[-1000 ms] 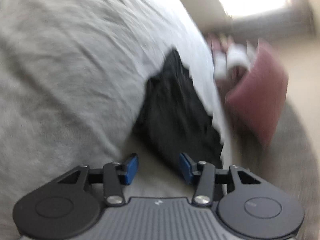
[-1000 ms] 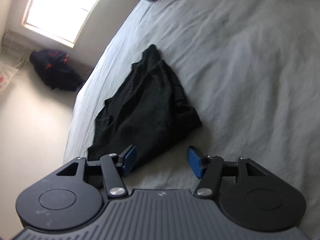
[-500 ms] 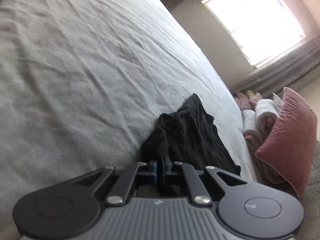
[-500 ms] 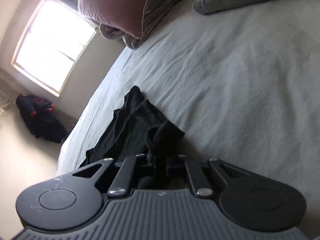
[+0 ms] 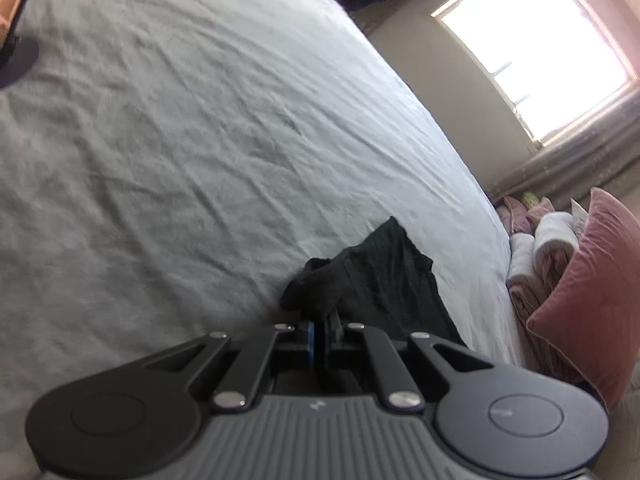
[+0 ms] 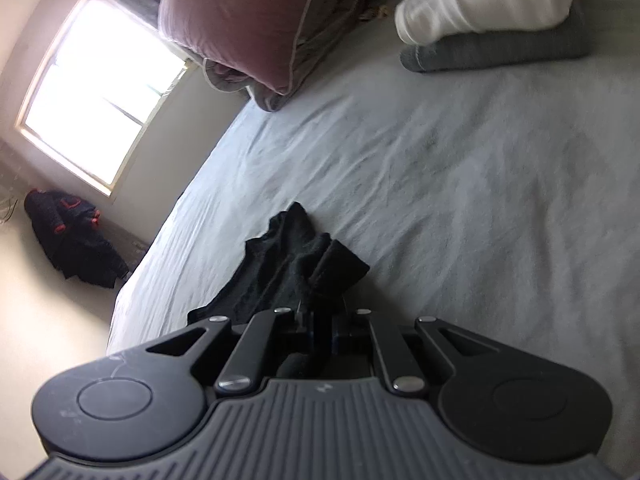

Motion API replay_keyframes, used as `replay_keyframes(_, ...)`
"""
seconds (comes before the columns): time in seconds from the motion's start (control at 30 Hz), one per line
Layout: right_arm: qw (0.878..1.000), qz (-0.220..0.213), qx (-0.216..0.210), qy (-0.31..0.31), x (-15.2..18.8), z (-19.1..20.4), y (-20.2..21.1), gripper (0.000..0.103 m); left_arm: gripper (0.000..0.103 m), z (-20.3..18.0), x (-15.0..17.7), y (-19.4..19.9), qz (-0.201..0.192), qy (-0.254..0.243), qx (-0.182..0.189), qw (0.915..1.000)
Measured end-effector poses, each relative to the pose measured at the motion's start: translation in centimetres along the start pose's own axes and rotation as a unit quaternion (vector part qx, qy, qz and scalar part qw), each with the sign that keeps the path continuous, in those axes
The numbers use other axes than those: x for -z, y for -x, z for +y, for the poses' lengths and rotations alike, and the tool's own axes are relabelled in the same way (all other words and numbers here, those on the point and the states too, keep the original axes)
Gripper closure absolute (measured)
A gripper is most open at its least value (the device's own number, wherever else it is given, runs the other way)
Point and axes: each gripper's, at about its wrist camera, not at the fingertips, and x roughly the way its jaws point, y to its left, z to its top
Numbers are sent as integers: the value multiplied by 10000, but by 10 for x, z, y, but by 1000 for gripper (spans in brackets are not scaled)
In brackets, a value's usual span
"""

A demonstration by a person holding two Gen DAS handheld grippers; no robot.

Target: Fold clothes

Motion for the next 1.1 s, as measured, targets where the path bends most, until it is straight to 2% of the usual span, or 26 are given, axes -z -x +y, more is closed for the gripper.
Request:
replay_keyframes(0.17, 9999, 61, 19, 139, 3, -7, 24, 95, 99, 13, 15, 31, 96, -186, 48, 9998)
replay_keyframes(0.27, 9996, 14, -167, 232, 9, -14, 43, 95, 99, 25, 26, 54, 107, -290, 150, 9994)
replay_keyframes(0.4, 9991, -16, -390, 175, 19, -27, 70, 95, 99, 47, 42, 82, 179, -323, 343, 9987)
replay_keyframes(0.7, 9981, 108, -582, -149, 37, -65, 119, 95, 99, 95, 73, 130, 536, -242, 680, 9959)
replay_keyframes(0.8, 9980, 149, -601, -127, 46, -77, 130, 94, 98, 108, 86, 135, 664, -397, 853, 9933)
replay_keyframes(0.87, 9980, 208, -587, -86, 54, -86, 133, 93, 97, 115, 93, 131, 748, -568, 1116, 9893)
replay_keyframes(0.93, 9979, 308, -568, -14, 61, -96, 130, 91, 96, 121, 98, 126, 786, -891, 1257, 9849)
replay_keyframes(1.0, 9976, 422, -555, 5, 68, -108, 126, 84, 95, 128, 98, 121, 915, -1076, 1369, 9805)
replay_keyframes(1.1, 9942, 650, -826, -225, 73, -127, 120, 82, 87, 136, 94, 113, 1127, -1107, 1584, 9747)
